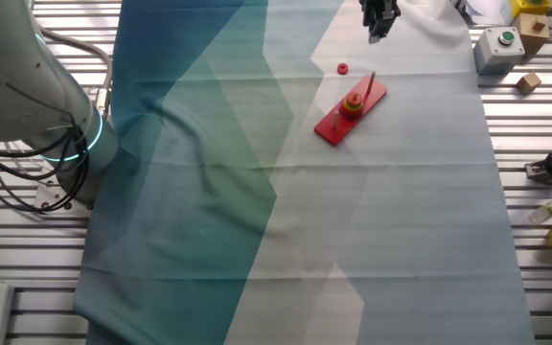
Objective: Take out one Hanoi block and throw it aside
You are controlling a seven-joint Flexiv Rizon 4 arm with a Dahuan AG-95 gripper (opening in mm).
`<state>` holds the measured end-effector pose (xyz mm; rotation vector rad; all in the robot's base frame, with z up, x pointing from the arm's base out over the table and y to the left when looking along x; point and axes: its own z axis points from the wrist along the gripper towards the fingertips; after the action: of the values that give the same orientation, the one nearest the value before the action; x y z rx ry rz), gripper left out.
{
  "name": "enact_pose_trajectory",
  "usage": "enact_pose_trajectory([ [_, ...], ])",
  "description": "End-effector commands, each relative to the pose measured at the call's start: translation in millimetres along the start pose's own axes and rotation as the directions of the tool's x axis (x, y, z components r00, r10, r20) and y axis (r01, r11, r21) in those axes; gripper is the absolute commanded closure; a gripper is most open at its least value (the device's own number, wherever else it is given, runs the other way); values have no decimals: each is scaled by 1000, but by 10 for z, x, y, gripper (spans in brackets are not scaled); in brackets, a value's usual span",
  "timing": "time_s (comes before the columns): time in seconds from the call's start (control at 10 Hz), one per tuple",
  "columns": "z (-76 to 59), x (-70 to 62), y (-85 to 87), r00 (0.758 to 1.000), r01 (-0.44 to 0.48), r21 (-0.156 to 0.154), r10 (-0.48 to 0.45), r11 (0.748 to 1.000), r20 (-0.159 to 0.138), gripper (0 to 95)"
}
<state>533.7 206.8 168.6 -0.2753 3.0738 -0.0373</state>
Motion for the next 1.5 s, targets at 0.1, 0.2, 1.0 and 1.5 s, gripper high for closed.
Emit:
enact_pose_trajectory([
  [0.1,-116,9,1,1000,0,6,0,1000,-9,950],
  [0.2,-193,14,3,1000,1,10,-1,1000,-14,950],
  [1.0,-712,118,40,998,19,18,-18,1000,-57,950],
  [1.5,-818,138,32,998,28,-2,-28,1000,-64,950],
])
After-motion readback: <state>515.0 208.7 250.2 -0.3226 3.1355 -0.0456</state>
